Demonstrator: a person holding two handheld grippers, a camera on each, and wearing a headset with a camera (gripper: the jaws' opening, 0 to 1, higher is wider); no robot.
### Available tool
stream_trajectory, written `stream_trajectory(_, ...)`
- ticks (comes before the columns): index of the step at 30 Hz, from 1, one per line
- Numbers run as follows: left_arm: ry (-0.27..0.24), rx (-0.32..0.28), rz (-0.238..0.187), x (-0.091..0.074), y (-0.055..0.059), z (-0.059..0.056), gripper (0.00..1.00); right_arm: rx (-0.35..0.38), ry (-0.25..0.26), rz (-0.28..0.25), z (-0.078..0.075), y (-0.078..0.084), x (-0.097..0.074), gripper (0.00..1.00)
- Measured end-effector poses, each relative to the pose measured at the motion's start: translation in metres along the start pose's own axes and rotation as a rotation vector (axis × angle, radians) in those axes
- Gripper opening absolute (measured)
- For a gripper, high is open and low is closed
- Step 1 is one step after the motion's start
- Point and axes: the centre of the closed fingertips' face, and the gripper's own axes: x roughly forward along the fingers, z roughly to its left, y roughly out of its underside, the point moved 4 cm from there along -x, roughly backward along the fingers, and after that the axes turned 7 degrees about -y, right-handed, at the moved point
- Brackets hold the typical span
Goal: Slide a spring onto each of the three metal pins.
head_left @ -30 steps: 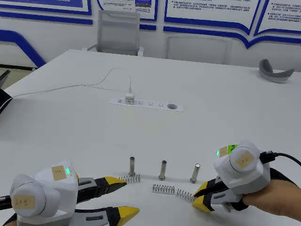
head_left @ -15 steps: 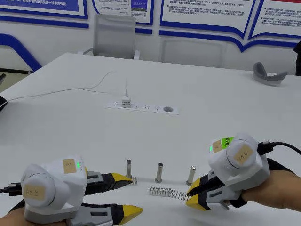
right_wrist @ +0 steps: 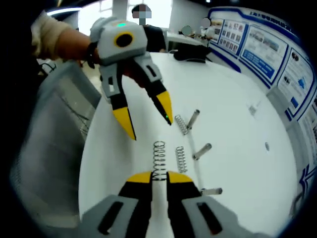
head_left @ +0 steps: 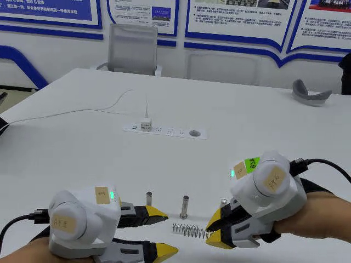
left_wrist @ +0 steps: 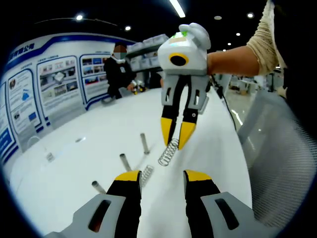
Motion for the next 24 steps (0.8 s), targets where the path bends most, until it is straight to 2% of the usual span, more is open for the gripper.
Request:
stream_trajectory(12, 0.021, 0.039, -0.013, 0.006, -0.007, -0.006, 0.24, -0.067, -0.033, 0.019, 0.006, -0.015, 0.004, 0.12)
stream_trajectory(20, 0.028, 0.067, -0.007, 0.009, -0.006, -0.009, 0.14, -0.088, -0.047, 0.027, 0.009, -0.019, 0.004, 0.12)
stream_trajectory(24, 0.029, 0.07, -0.004, 0.01, -0.005, -0.01, 0.13, -0.094, -0.047, 0.03, 0.009, -0.02, 0.002, 0.12)
